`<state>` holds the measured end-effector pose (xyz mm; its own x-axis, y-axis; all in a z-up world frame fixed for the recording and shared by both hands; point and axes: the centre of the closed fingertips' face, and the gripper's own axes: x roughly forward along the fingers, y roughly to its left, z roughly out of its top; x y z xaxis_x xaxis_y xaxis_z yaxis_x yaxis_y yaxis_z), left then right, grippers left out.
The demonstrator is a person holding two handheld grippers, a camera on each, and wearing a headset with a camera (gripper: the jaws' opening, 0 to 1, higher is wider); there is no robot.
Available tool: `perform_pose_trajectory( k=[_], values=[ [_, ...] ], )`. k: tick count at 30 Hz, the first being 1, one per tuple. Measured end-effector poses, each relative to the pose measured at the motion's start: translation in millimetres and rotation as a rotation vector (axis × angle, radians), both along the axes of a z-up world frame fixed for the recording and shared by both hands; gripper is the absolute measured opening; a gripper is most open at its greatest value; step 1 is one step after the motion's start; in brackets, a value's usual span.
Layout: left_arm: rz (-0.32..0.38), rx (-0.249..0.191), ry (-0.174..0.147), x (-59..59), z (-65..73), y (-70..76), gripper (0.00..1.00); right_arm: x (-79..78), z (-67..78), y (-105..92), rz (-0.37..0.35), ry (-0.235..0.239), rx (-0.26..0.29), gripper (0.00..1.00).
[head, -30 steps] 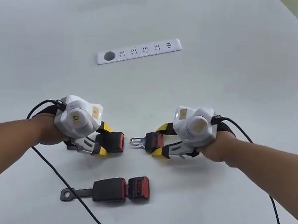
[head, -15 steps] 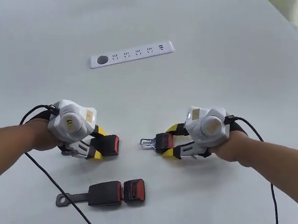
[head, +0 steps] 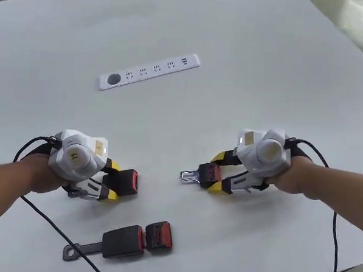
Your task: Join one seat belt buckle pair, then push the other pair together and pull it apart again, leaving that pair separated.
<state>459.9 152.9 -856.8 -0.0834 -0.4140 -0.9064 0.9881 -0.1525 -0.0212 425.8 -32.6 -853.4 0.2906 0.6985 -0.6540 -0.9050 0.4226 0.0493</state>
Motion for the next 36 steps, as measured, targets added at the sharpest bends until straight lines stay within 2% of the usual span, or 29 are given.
perform_pose_trajectory(
  k=[8,18,20,21,22,24,25,27,28,32,33,34,35,36],
  values=[
    [-0.002,0.010,-0.003,0.5,0.1,0.3,0.35,-1.5,0.4,-10.1,-0.034,-0.008,0.016,0.36],
    [0.020,0.029,-0.007,-0.2,0.3,-0.2,0.35,-1.1,0.6,-8.6,-0.025,-0.012,0.016,0.38],
    [0.063,0.039,-0.005,-0.1,0.5,-0.9,0.37,-0.2,1.8,-8.4,-0.061,0.007,0.021,0.42],
    [0.113,0.027,0.024,-3.9,1.0,-3.1,0.41,-0.2,6.6,-7.8,-0.062,-0.013,0.032,0.45],
    [0.140,0.017,0.036,-5.7,2.2,-5.0,0.45,2.2,12.4,-6.0,-0.088,-0.026,0.065,0.49],
    [0.161,-0.009,0.009,-4.7,6.1,-8.3,0.56,4.8,19.6,-6.5,-0.159,-0.022,0.115,0.57],
    [0.200,-0.029,0.007,-4.4,9.0,-9.9,0.58,4.8,22.0,-7.8,-0.170,-0.039,0.115,0.63],
    [0.263,-0.045,0.003,-2.4,12.8,-9.5,0.60,2.9,21.1,-9.9,-0.192,-0.044,0.096,0.72],
    [0.310,-0.059,-0.009,0.7,14.9,-9.0,0.63,1.9,22.2,-10.5,-0.208,-0.057,0.091,0.74],
    [0.452,-0.097,-0.061,10.3,23.8,-4.1,0.81,2.9,32.0,-11.7,-0.317,-0.101,0.133,0.85],
    [0.486,-0.113,-0.069,12.3,26.4,-4.0,0.82,1.8,34.4,-12.2,-0.339,-0.108,0.140,0.86],
    [0.524,-0.147,-0.084,15.0,31.3,-5.0,0.82,1.5,36.6,-13.8,-0.366,-0.120,0.143,0.86],
    [0.533,-0.157,-0.090,15.7,32.9,-5.1,0.83,0.3,38.5,-14.8,-0.392,-0.129,0.148,0.86],
    [0.566,-0.185,-0.110,18.1,37.5,-4.3,0.84,-0.6,40.1,-15.5,-0.409,-0.134,0.151,0.88]
  ],
)
